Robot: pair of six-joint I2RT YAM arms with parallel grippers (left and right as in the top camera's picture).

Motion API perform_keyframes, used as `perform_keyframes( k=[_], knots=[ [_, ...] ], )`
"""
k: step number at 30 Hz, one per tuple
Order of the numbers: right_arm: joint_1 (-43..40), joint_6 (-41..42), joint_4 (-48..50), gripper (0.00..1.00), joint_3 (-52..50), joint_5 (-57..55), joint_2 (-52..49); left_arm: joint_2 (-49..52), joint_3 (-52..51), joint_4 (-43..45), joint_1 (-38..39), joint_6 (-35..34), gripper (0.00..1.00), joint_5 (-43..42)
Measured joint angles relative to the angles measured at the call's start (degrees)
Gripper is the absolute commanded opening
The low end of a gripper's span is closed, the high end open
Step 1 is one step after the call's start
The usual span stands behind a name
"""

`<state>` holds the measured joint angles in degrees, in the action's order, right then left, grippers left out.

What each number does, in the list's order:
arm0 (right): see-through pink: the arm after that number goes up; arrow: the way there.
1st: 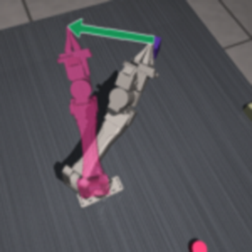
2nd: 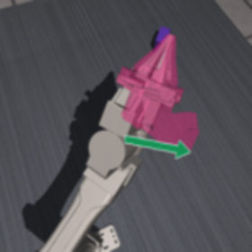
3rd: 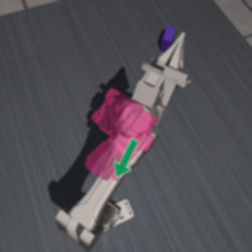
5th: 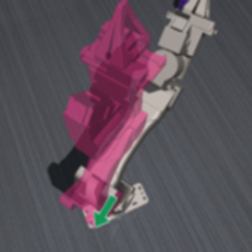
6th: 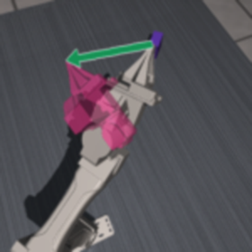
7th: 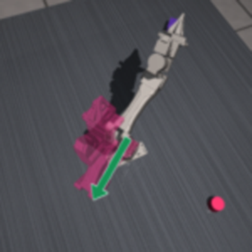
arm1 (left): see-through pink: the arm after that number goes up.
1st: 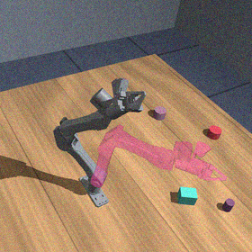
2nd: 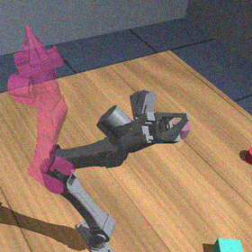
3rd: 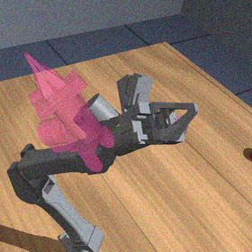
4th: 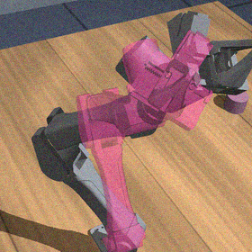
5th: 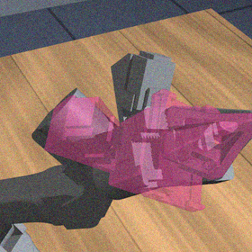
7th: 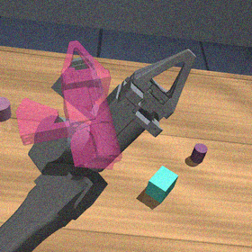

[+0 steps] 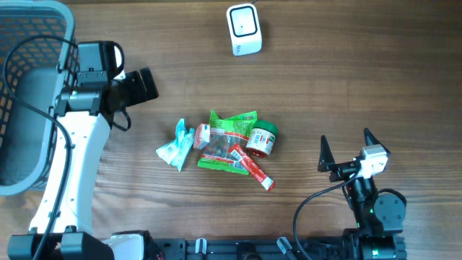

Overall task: Scan the item barcode
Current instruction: 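Lift the left gripper back toward the basket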

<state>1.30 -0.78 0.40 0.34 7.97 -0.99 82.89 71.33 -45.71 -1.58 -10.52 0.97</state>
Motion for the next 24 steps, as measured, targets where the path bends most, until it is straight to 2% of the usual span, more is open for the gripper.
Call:
perform_keyframes(
  k=[24],
  knots=[
    [0.0, 0.7, 0.0, 1.0, 0.0, 0.0, 0.0, 0.0, 0.0, 0.0, 0.0, 0.0, 1.0, 0.0]
  ],
)
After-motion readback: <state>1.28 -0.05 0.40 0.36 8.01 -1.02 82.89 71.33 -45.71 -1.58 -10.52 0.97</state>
